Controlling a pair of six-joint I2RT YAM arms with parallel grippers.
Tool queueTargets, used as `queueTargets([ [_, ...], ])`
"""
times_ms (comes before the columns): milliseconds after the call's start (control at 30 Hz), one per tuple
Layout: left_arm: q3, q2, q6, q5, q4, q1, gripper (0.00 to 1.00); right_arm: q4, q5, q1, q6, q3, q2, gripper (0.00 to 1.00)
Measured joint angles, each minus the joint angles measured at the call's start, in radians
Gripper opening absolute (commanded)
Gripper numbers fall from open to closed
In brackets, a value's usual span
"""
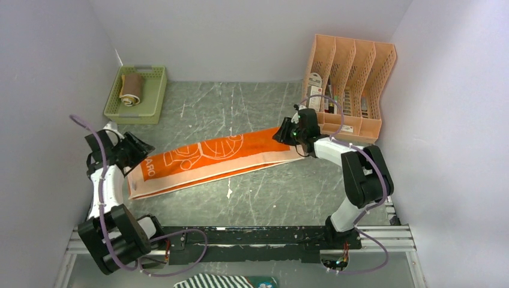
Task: Roll the towels
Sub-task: Fold the towel at the center of the board.
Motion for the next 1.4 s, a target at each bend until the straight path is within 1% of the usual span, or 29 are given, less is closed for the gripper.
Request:
queueTargets([
  [100,-0.001,0.002,-0.010,-0.013,0.025,-0.082,0.60,0.005,-0.015,-0.004,-0.017,0.043,0.043,0.25],
  [200,-0.002,0.015,-0.017,-0.059,0.041,-0.094,0.59,0.019,-0.027,-0.004,-0.039,0.107,0.092,0.17],
  [267,-0.002,0.036,-0.027,-0.096,0.055,-0.081,0.58,0.026,-0.038,-0.004,-0.053,0.158,0.138,0.15],
  [400,-0.011,0.085,-0.048,-0.134,0.079,-0.023,0.57,0.029,-0.051,-0.005,-0.069,0.231,0.225,0.16],
  [533,-0.009,0.161,-0.064,-0.166,0.082,0.035,0.54,0.024,-0.063,-0.017,-0.074,0.240,0.283,0.16],
  [633,-0.006,0.240,-0.083,-0.179,0.083,0.039,0.52,0.014,-0.069,-0.038,-0.074,0.241,0.322,0.16],
  [767,-0.003,0.356,-0.125,-0.196,0.102,0.039,0.45,0.012,-0.097,-0.066,-0.065,0.250,0.340,0.16],
  [867,0.039,0.408,-0.161,-0.215,0.100,0.043,0.40,0.006,-0.109,-0.076,-0.064,0.270,0.360,0.16],
  [1000,0.104,0.470,-0.185,-0.283,0.091,0.040,0.15,0.007,-0.134,-0.088,-0.056,0.298,0.386,0.16],
  [1033,0.115,0.481,-0.190,-0.295,0.088,0.040,0.08,0.008,-0.143,-0.093,-0.052,0.304,0.393,0.16],
  [1100,0.143,0.510,-0.192,-0.311,0.079,0.041,0.07,0.011,-0.159,-0.101,-0.044,0.317,0.408,0.16],
  [1400,0.302,0.655,-0.196,-0.303,0.076,0.036,0.07,0.026,-0.205,-0.117,-0.026,0.393,0.473,0.16],
])
